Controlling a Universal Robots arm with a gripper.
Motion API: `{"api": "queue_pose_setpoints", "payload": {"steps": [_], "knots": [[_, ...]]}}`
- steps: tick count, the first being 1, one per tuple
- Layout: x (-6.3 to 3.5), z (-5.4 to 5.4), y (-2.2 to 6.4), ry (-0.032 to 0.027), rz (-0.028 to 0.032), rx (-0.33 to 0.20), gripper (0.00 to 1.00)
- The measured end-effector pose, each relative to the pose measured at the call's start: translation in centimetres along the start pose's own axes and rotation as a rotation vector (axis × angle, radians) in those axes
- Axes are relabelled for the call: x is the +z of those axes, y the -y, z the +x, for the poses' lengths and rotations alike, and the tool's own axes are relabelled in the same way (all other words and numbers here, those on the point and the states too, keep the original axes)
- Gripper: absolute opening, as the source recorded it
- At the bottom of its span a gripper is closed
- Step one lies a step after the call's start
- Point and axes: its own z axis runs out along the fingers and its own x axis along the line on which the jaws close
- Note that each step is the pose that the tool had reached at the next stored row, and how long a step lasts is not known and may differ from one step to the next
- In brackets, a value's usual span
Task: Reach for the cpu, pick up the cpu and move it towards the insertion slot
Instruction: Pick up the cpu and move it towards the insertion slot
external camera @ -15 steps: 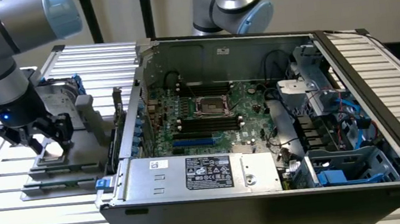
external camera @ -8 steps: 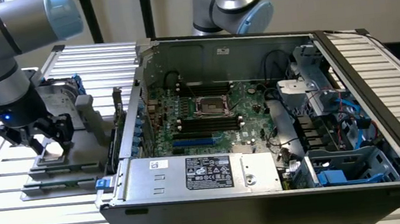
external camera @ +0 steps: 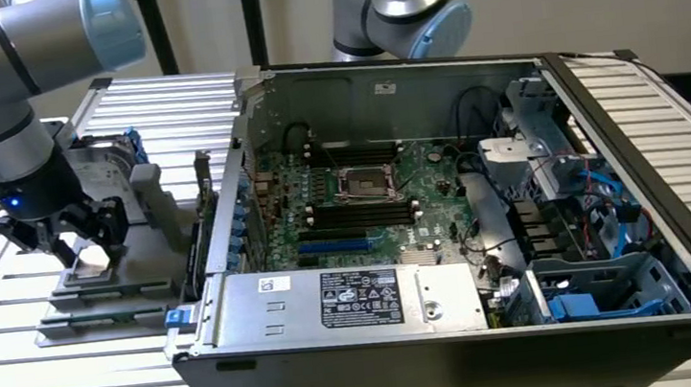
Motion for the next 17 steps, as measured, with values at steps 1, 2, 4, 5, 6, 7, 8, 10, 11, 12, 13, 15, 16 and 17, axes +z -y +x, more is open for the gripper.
{"api": "queue_pose_setpoints", "payload": {"steps": [1, 2, 4, 5, 6, 7, 8, 10, 11, 12, 13, 15, 16, 17], "knots": [[0.01, 0.00, -0.01, -0.0002, 0.0004, 0.000, 0.65], [0.02, 0.00, -0.01, -0.0004, 0.0005, 0.000, 0.65], [0.04, 0.00, -0.02, -0.0002, 0.0004, 0.000, 0.65], [0.06, 0.00, -0.02, -0.0001, 0.0004, 0.000, 0.65], [0.06, 0.01, -0.03, -0.0002, 0.0004, 0.000, 0.65], [0.07, 0.02, -0.03, -0.0001, 0.0004, 0.000, 0.65], [0.08, 0.03, -0.03, 0.0001, 0.0003, 0.000, 0.65], [0.08, 0.09, -0.03, -0.0002, 0.0004, 0.000, 0.65], [0.09, 0.11, -0.04, -0.0001, 0.0004, 0.000, 0.65], [0.10, 0.14, -0.04, -0.0001, 0.0004, 0.000, 0.65], [0.11, 0.16, -0.04, 0.0000, 0.0004, 0.000, 0.65], [0.11, 0.20, -0.04, -0.0002, 0.0004, 0.000, 0.65], [0.11, 0.21, -0.04, -0.0001, 0.0004, 0.000, 0.65], [0.11, 0.21, -0.04, -0.0001, 0.0004, 0.000, 0.65]]}}
